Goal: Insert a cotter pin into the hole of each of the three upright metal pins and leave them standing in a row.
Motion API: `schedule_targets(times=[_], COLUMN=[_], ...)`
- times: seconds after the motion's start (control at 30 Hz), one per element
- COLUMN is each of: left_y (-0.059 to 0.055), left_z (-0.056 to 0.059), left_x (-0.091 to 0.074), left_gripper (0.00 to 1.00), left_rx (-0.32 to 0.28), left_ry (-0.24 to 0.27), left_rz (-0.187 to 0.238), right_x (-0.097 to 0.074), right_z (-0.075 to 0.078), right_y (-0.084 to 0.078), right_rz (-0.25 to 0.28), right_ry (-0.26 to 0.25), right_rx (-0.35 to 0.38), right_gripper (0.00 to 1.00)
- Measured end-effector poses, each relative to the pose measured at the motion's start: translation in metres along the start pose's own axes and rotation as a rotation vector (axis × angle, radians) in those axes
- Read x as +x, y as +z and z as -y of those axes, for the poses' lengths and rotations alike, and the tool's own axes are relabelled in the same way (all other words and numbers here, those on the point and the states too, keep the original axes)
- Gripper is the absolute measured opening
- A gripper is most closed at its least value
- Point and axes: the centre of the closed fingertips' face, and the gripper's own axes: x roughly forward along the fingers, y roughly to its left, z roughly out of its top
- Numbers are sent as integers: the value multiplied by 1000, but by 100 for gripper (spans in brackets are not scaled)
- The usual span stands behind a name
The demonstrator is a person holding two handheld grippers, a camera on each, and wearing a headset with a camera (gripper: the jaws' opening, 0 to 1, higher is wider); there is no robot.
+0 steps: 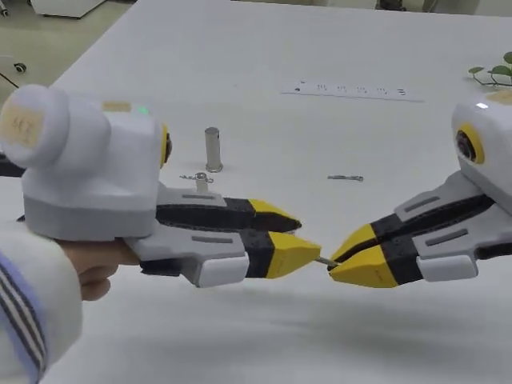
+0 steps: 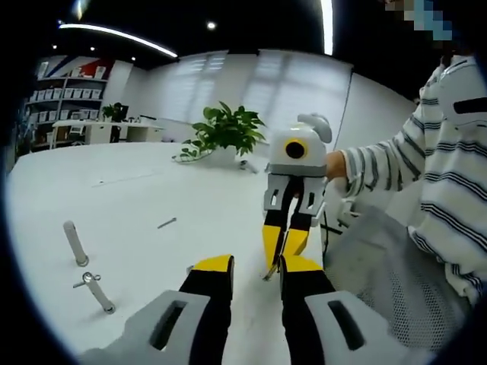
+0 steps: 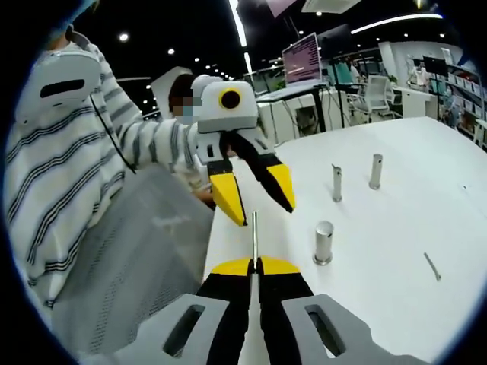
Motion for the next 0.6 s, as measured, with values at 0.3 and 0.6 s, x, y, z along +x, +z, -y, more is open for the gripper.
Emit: schedule_targets(times=[0.3, 0.6], left_y=[0, -21], left_z=[-30, -54], left_x=[2, 12], left_gripper=[33, 35], left_rx=[37, 49], left_ry=[129, 219], left_rz=[12, -62], right_x=[-5, -16], right_z=[17, 43], right_y=[-3, -23], right_rz=[-12, -90], right_ry=[-54, -126], right_rx=[15, 56], right_gripper=[3, 3])
